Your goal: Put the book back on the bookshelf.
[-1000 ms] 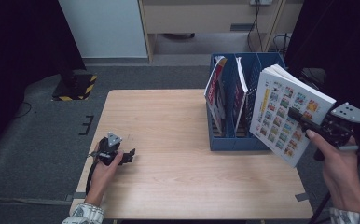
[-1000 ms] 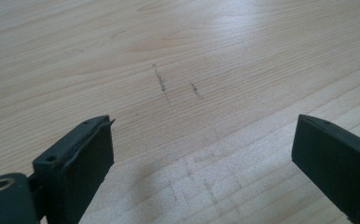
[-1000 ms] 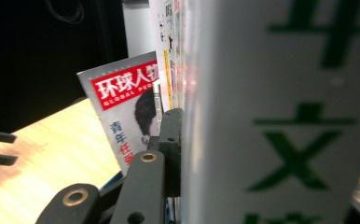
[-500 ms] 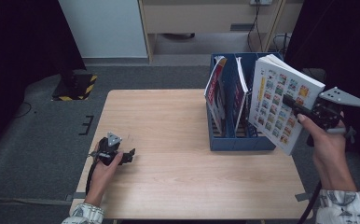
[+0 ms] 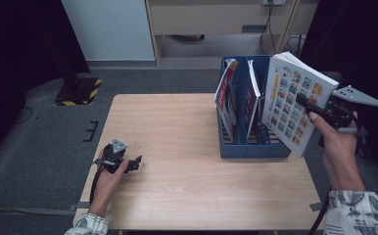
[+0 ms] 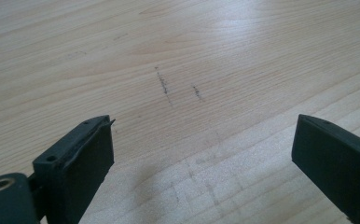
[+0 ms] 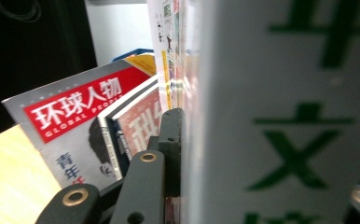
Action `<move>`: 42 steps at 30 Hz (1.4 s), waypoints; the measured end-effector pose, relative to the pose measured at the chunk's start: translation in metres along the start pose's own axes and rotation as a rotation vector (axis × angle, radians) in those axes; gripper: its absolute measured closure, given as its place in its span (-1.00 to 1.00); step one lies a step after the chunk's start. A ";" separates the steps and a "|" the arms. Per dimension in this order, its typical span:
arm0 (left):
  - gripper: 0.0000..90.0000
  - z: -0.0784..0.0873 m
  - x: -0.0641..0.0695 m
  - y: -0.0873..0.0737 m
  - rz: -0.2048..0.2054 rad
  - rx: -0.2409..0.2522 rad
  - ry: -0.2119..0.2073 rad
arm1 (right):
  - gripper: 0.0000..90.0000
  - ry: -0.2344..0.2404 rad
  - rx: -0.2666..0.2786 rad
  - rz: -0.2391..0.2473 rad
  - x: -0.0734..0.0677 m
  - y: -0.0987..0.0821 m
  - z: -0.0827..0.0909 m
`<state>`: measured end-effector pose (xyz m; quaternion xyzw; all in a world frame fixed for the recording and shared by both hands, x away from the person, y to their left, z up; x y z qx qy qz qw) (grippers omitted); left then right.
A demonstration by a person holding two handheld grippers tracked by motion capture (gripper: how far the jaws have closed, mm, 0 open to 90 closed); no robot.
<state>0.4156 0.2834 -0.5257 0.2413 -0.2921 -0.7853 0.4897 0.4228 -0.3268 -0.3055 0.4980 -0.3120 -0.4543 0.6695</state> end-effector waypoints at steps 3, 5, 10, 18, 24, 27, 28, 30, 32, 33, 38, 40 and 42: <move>-0.88 -0.002 0.002 0.000 -0.018 -0.010 0.004 | 0.64 -0.030 0.016 -0.004 0.002 0.000 0.000; -0.89 -0.002 0.003 0.000 -0.022 -0.009 0.002 | 0.64 -0.044 0.023 -0.007 0.003 0.000 0.001; -0.89 -0.002 0.003 0.000 -0.021 -0.011 0.001 | 0.64 -0.059 0.026 -0.019 0.006 0.001 0.002; -0.89 0.000 0.003 0.001 -0.016 -0.002 0.004 | 0.64 -0.093 0.022 -0.017 0.008 -0.001 0.008; -0.89 0.001 0.004 0.001 -0.016 0.000 -0.001 | 0.64 -0.126 0.010 -0.026 0.011 -0.003 -0.002; -0.89 0.000 0.004 0.001 -0.018 -0.001 -0.001 | 0.64 -0.140 -0.001 -0.029 0.013 -0.004 -0.011; -0.89 0.001 0.004 0.001 -0.019 0.001 -0.001 | 0.64 -0.145 -0.003 -0.034 0.014 -0.003 -0.014; -0.89 0.001 0.005 0.001 -0.020 0.003 -0.001 | 0.64 -0.152 -0.003 -0.040 0.017 -0.003 -0.021; -0.89 0.002 0.005 0.001 -0.017 0.006 -0.001 | 0.64 -0.160 0.000 -0.051 0.018 -0.002 -0.027; -0.89 0.002 0.004 0.001 -0.013 0.008 -0.002 | 0.64 -0.167 0.000 -0.055 0.019 -0.002 -0.030; -0.89 0.002 0.004 0.000 -0.011 0.007 -0.001 | 0.64 -0.179 -0.003 -0.068 0.023 0.001 -0.043; -0.89 0.001 0.004 0.001 -0.012 0.008 -0.002 | 0.64 -0.176 -0.002 -0.067 0.025 0.002 -0.048; -0.89 0.001 0.005 0.001 -0.013 0.006 -0.002 | 0.64 -0.179 -0.003 -0.058 0.025 0.002 -0.052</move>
Point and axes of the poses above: each handheld gripper's, and its own axes: z roughly backward along the jaws, y roughly out of its top, x roughly to its right, the point moved 1 cm from there along -z, roughly forward along the jaws, and after that the axes turned 5 degrees about -x, right-handed, at the moved point
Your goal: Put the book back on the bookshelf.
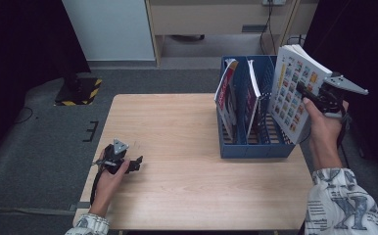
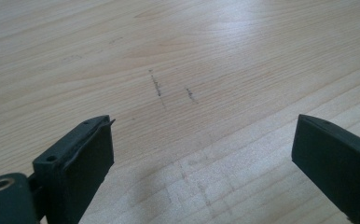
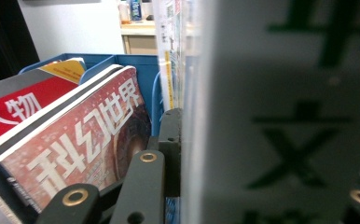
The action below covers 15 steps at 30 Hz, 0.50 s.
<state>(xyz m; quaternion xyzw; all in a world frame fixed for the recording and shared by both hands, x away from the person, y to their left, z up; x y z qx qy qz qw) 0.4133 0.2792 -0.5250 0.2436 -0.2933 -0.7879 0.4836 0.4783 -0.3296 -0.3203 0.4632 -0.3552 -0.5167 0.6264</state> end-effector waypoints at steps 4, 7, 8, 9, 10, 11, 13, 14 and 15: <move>-0.89 0.000 0.001 0.000 -0.002 -0.003 0.000 | 0.64 -0.006 0.006 -0.011 0.000 -0.001 -0.008; -0.89 -0.001 0.000 -0.001 0.002 -0.004 -0.001 | 0.64 -0.006 0.016 -0.030 0.001 -0.004 -0.018; -0.89 -0.001 0.000 -0.001 0.002 -0.004 -0.001 | 0.64 -0.006 0.016 -0.030 0.001 -0.004 -0.018; -0.89 -0.001 0.000 -0.001 0.005 -0.006 -0.001 | 0.64 -0.006 0.022 -0.030 0.001 -0.005 -0.022; -0.89 -0.001 0.000 -0.001 0.005 -0.006 -0.001 | 0.64 -0.006 0.022 -0.030 0.001 -0.005 -0.022; -0.89 -0.001 0.000 -0.001 0.005 -0.007 0.000 | 0.64 -0.006 0.022 -0.030 0.001 -0.006 -0.024; -0.89 0.000 0.000 -0.001 0.005 -0.003 0.001 | 0.64 -0.010 0.020 -0.030 0.002 -0.009 -0.030; -0.89 0.000 0.000 -0.001 0.005 -0.002 0.001 | 0.64 -0.010 0.018 -0.031 0.002 -0.010 -0.031; -0.89 0.000 0.000 -0.001 0.005 -0.002 0.001 | 0.64 -0.010 0.018 -0.031 0.002 -0.010 -0.031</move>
Point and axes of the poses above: each handheld gripper's, and its own axes: z roughly backward along the jaws, y roughly out of its top, x roughly to its right, the point moved 1 cm from there along -z, roughly forward along the jaws, and after that the axes turned 5 degrees about -x, right-handed, at the moved point
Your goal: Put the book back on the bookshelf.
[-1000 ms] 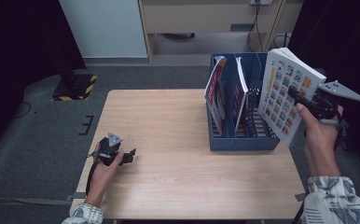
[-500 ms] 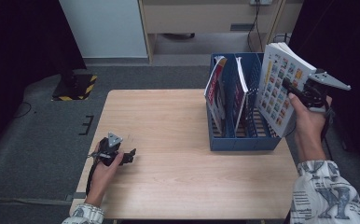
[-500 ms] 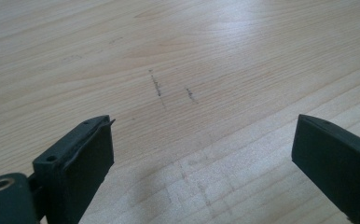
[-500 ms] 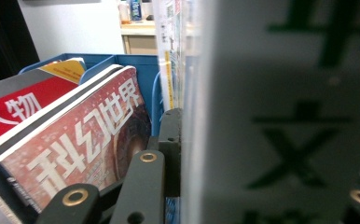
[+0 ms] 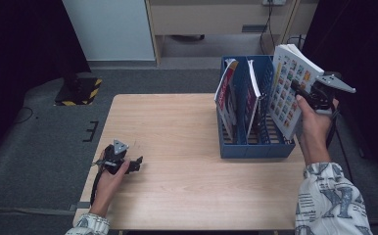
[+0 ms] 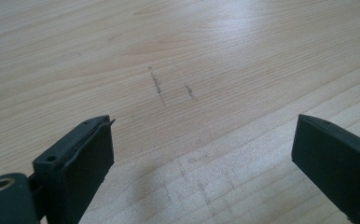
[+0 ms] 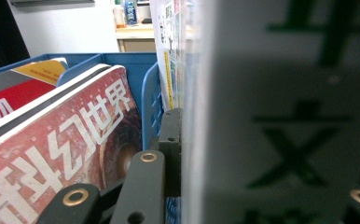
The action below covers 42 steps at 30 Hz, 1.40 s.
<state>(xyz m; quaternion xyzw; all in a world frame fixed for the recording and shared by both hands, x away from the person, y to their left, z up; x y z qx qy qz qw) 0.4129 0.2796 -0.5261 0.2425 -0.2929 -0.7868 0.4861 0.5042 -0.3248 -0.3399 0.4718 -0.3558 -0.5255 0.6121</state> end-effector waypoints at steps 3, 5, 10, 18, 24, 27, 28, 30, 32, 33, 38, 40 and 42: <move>-0.89 -0.001 0.000 0.000 -0.001 -0.002 0.000 | 0.64 0.002 0.001 -0.004 0.000 -0.006 -0.005; -0.89 -0.001 0.000 0.000 -0.001 -0.002 0.000 | 0.64 0.001 0.006 -0.007 0.000 -0.007 -0.006; -0.89 0.000 0.000 0.000 0.000 -0.003 0.001 | 0.64 -0.001 0.011 -0.010 -0.001 -0.016 -0.013; -0.88 -0.001 0.000 0.000 -0.002 -0.003 0.000 | 0.64 -0.018 0.016 -0.002 -0.003 -0.029 -0.020; -0.88 -0.001 0.000 0.000 -0.004 -0.004 0.000 | 0.64 -0.017 0.011 0.002 -0.005 -0.039 -0.023; -0.88 -0.001 0.001 0.000 -0.005 -0.003 0.000 | 0.64 -0.017 0.008 0.009 -0.006 -0.041 -0.024; -0.88 -0.001 0.001 0.000 -0.004 -0.002 0.000 | 0.64 -0.019 0.007 0.012 -0.007 -0.042 -0.024; -0.88 -0.001 0.000 0.000 -0.004 -0.004 0.001 | 0.64 -0.022 0.002 0.011 -0.007 -0.047 -0.026; -0.88 -0.001 0.000 0.000 -0.004 -0.003 0.000 | 0.64 -0.022 -0.002 0.008 -0.007 -0.050 -0.027; -0.88 -0.001 0.000 0.000 -0.004 -0.002 0.000 | 0.64 -0.023 -0.004 0.008 -0.006 -0.052 -0.028; -0.88 -0.002 0.000 0.000 -0.004 -0.003 0.000 | 0.64 -0.021 -0.024 0.020 -0.008 -0.057 -0.030; -0.88 -0.002 0.000 0.000 -0.004 -0.002 0.000 | 0.64 -0.019 -0.023 0.022 -0.008 -0.059 -0.031; -0.88 -0.001 0.000 0.001 -0.005 -0.001 0.000 | 0.64 -0.018 -0.024 0.028 -0.009 -0.059 -0.030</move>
Point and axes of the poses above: each handheld gripper's, and its own axes: z roughly backward along the jaws, y roughly out of its top, x roughly to its right, the point moved 1 cm from there along -z, roughly forward along the jaws, and after that the axes turned 5 degrees about -x, right-handed, at the moved point
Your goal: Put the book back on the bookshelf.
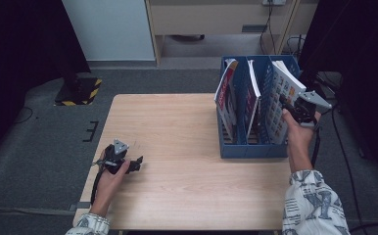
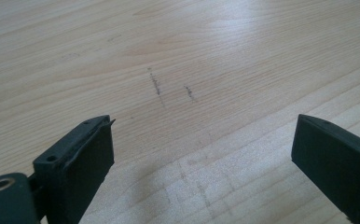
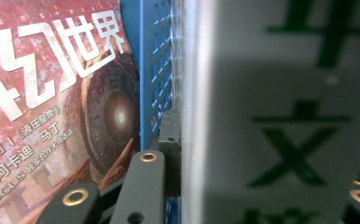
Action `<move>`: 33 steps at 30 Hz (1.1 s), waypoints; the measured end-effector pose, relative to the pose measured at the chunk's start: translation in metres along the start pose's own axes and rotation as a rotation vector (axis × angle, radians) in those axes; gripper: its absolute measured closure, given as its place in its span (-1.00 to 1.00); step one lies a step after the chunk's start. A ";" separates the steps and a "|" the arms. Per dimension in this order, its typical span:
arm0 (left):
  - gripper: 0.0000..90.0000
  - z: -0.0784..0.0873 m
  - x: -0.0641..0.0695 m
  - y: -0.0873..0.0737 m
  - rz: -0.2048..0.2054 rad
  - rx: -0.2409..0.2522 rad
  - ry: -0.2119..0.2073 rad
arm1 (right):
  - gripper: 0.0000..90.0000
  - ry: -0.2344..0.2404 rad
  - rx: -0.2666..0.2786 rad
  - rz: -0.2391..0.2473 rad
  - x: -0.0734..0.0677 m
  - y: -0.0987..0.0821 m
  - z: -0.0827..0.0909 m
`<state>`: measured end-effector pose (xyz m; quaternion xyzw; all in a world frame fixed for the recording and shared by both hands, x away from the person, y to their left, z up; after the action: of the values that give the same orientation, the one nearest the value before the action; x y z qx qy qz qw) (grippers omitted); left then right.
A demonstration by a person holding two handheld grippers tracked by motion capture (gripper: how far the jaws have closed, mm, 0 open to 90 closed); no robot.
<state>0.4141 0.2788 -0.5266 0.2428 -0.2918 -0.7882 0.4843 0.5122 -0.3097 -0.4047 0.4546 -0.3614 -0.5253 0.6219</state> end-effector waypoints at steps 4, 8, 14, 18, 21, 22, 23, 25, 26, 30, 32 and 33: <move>-0.88 0.000 0.000 0.000 0.000 0.000 -0.001 | 0.64 0.006 -0.006 0.012 -0.001 -0.001 0.001; -0.88 0.001 0.001 0.000 0.000 0.002 0.000 | 0.64 0.013 -0.001 0.020 -0.003 -0.006 0.004; -0.88 0.001 0.001 0.001 -0.002 0.003 -0.001 | 0.63 0.028 -0.016 0.042 -0.007 -0.010 0.010; -0.88 0.001 0.001 0.001 -0.001 0.003 -0.002 | 0.61 0.035 -0.029 0.051 -0.007 -0.009 0.012; -0.88 0.000 0.001 0.001 0.000 0.000 -0.004 | 0.60 0.045 -0.027 0.047 -0.007 -0.007 0.014; -0.88 0.000 0.001 0.001 -0.002 0.000 -0.004 | 0.59 0.056 -0.026 0.044 -0.007 -0.007 0.014; -0.88 0.000 0.001 0.001 -0.002 0.000 -0.004 | 0.58 0.065 -0.024 0.042 -0.007 -0.006 0.015; -0.88 0.001 0.001 0.001 -0.001 0.005 -0.006 | 0.58 0.069 -0.007 0.030 -0.008 -0.004 0.016; -0.88 0.001 0.001 0.001 -0.001 0.005 -0.006 | 0.58 0.069 -0.007 0.030 -0.008 -0.004 0.016; -0.88 0.002 0.001 0.001 0.002 0.009 -0.004 | 0.62 0.077 0.001 0.029 -0.010 -0.003 0.016; -0.88 0.002 0.000 0.001 0.002 0.009 -0.004 | 0.62 0.073 0.003 0.033 -0.010 -0.002 0.016; -0.88 0.002 0.000 0.001 0.003 0.010 -0.005 | 0.62 0.069 0.003 0.031 -0.010 -0.002 0.016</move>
<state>0.4137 0.2784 -0.5244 0.2430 -0.2971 -0.7867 0.4835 0.4951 -0.3025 -0.4010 0.4675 -0.3476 -0.4993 0.6413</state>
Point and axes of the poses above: each handheld gripper's, and its own axes: z roughly backward along the jaws, y roughly out of its top, x roughly to its right, the point moved 1 cm from there along -z, roughly forward along the jaws, and after that the axes turned 5 degrees about -x, right-handed, at the moved point
